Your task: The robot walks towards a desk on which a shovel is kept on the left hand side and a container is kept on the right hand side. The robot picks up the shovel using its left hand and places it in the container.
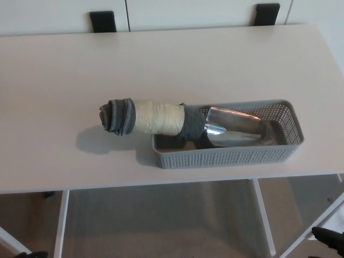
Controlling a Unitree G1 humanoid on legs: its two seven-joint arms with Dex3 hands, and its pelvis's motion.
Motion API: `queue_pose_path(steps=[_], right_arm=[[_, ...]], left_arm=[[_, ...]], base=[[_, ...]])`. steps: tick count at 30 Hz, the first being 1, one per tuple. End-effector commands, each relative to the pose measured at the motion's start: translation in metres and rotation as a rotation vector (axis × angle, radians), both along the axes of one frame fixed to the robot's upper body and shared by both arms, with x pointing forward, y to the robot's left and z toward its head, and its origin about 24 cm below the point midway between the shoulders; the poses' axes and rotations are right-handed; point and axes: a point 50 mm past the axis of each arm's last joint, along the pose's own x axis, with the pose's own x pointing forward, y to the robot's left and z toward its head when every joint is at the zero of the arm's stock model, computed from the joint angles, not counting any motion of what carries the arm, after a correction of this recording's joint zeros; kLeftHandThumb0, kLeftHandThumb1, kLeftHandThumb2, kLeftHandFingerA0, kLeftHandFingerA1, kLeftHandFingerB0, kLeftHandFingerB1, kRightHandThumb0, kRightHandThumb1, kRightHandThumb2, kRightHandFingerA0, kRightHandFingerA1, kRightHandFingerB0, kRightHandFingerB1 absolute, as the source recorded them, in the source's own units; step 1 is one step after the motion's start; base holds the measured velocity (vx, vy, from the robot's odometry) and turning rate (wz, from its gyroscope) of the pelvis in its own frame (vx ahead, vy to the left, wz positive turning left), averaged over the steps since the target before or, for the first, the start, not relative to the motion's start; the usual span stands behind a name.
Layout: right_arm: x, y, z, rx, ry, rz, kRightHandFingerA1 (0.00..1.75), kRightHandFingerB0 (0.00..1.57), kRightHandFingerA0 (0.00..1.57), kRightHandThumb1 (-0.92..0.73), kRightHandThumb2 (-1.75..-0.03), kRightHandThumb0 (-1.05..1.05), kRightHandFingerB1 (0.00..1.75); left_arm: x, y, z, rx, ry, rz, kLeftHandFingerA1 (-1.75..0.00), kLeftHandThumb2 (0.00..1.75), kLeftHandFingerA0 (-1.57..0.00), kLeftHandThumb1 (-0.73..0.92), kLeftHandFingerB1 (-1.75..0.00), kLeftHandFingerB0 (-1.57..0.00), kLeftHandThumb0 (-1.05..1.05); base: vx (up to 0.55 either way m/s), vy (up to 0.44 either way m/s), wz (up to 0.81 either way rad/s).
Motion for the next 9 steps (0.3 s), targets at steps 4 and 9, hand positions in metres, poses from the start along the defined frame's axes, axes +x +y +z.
queue_pose_path(steps=[4,9], right_arm=[[0.0014,-0.0158,0.0073,0.022,-0.114,-0.164,0.51,0.28,0.4,-0.5,-0.54,-0.42,0.43],[0.0001,-0.0102,0.007,0.019,-0.096,-0.133,0.51,0.31,0.4,-0.46,-0.54,-0.46,0.44]], left_arm=[[0.0034,0.0054,0.0053,0.028,-0.036,-0.016,-0.34,0.63,-0.22,0.72,-0.28,-0.19,-0.72],[0.0052,0.0039,0.0056,0.048,-0.033,-0.035,-0.35,0.63,-0.24,0.75,-0.28,-0.2,-0.72]], base=[[0.0,0.0,0.0],[0.0,0.0,0.0]])
